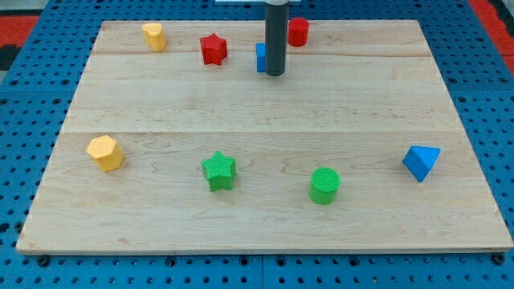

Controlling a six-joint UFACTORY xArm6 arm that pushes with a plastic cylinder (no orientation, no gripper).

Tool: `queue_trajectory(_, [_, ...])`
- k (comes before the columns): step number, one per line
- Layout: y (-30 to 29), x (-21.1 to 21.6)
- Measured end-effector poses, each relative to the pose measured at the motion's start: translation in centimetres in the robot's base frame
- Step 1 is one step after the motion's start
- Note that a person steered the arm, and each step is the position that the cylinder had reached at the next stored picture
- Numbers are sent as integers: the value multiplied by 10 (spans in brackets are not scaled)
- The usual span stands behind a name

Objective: Push the blue cube to the top center

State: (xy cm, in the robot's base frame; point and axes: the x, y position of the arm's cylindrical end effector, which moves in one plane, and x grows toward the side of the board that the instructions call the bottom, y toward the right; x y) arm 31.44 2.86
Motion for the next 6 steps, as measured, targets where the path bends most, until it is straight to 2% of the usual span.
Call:
queue_trajectory(2, [11, 2])
queue_trajectory(3, [-6, 0])
queue_trajectory(5, [-3, -38])
queue_trajectory(6, [-3, -36])
